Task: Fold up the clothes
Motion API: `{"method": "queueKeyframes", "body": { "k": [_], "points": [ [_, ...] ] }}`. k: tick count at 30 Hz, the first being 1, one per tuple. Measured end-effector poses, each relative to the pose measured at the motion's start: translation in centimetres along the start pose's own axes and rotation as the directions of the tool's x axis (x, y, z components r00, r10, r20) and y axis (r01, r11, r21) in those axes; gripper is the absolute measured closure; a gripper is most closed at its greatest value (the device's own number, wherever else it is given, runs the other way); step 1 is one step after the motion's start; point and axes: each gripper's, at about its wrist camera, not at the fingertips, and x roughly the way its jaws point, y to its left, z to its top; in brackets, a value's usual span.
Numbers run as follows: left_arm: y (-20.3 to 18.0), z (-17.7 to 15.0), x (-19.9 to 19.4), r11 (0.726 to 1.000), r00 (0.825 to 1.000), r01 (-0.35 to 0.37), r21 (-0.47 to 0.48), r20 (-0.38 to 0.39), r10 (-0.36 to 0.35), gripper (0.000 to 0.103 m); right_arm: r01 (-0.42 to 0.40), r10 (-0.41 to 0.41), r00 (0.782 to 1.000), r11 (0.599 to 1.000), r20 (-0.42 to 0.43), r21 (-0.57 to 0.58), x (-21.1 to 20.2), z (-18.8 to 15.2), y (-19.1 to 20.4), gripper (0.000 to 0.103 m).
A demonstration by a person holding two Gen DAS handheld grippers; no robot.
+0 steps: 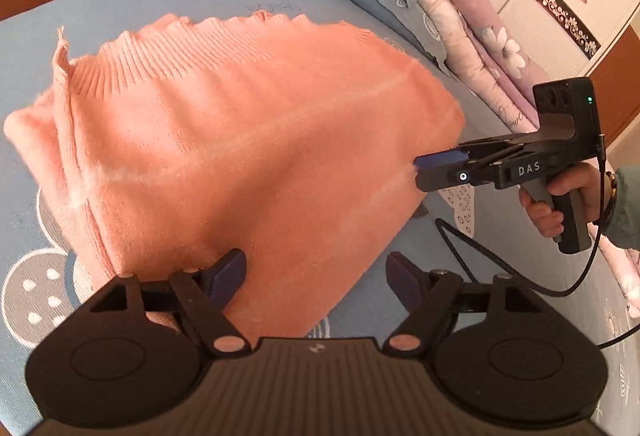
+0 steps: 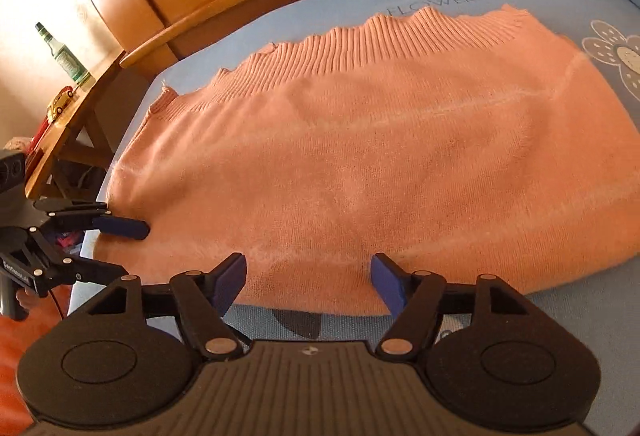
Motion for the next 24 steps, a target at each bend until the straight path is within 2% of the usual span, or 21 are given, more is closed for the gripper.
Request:
{"method": "queueKeyframes", "body": {
  "k": [3,6,7,10,13,17,19,21,23,24],
  "points": [
    [-0.5,0.4,-1.9,0.999,0.997,-0.023,0.036,0.072,0.02,0.026,0.077,-0.077,0.991,0.997,0.112,0.003,-2.7,1.4,-0.8,0.03],
    [1.1,0.0,-2.1,0.998,0.997,-0.052,-0.025,0.058,0.054,0.026,0.164,-0.182,0.963,0.981,0.199,0.103,-4.7,2.6,-4.3,0.029],
    [1.8,-0.4,-1.9,0.997,0.997,-0.054,-0.054,0.051,0.057,0.026,0.185,-0.213,0.956,0.971,0.202,0.151,-4.8,2.7,-5.9,0.029],
    [2.9,-1.1,-1.9,0.995,0.997,-0.031,-0.1,0.069,0.038,0.027,0.245,-0.281,0.954,0.931,0.105,0.269,-3.7,2.2,-10.3,0.031],
    [1.9,0.1,-2.7,0.993,0.996,-0.055,-0.103,0.061,0.062,0.028,0.238,-0.276,0.955,0.932,0.113,0.272,-4.4,2.4,-10.1,0.031],
    [1.1,2.6,-3.8,0.998,0.986,-0.061,-0.008,0.158,0.062,0.026,0.215,-0.244,0.941,0.966,0.234,0.143,-5.3,4.9,-6.7,0.028],
    [1.8,3.7,-3.2,0.995,0.98,-0.099,0.005,0.176,0.097,0.026,0.224,-0.248,0.942,0.966,0.228,0.126,-3.9,6.5,-7.1,0.028],
    [3.3,4.2,-2.2,0.99,0.976,-0.138,-0.03,0.166,0.141,0.026,0.249,-0.272,0.939,0.96,0.209,0.129,-2.4,7.8,-8.0,0.028],
    [5.1,3.8,-1.0,0.979,0.972,-0.195,-0.053,0.126,0.2,0.027,0.254,-0.287,0.941,0.949,0.179,0.188,-1.2,7.5,-10.0,0.028],
    [5.7,3.3,-0.9,0.98,0.972,-0.198,-0.037,0.124,0.201,0.027,0.25,-0.289,0.943,0.943,0.163,0.221,-0.7,7.2,-11.1,0.028]
  ]
}}
